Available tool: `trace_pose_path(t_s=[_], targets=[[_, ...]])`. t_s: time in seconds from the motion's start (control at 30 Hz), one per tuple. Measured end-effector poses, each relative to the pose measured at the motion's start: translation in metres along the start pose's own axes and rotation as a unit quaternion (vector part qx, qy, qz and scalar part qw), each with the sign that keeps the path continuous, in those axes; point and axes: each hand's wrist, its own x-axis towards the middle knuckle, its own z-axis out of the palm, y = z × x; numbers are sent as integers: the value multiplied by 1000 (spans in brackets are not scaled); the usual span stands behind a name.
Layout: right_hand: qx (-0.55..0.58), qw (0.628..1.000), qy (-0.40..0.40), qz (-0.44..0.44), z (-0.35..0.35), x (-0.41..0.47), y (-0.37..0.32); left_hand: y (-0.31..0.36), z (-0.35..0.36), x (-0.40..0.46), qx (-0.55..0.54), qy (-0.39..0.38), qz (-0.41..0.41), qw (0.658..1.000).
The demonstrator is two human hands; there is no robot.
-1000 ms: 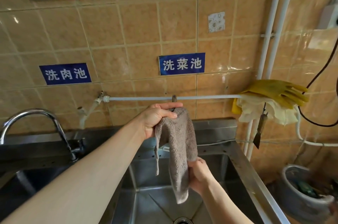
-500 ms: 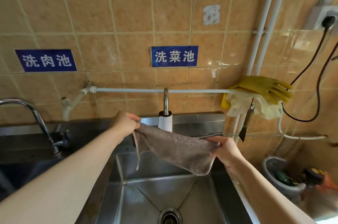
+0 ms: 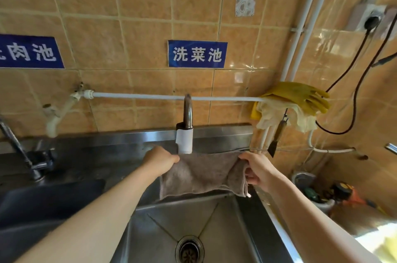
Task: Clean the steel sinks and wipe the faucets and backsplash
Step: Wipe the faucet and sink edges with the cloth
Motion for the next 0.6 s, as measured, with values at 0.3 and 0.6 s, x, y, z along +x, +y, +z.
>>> trace_pose_path(t_s=[0.3,0.6], targets=[[-72,980,-184,-21,50,-23,-13,30,34,-11,-329,-206,-64,920],[-81,996,-43,-13,8,12,36,22,60,2,-403,-213,-77,887]])
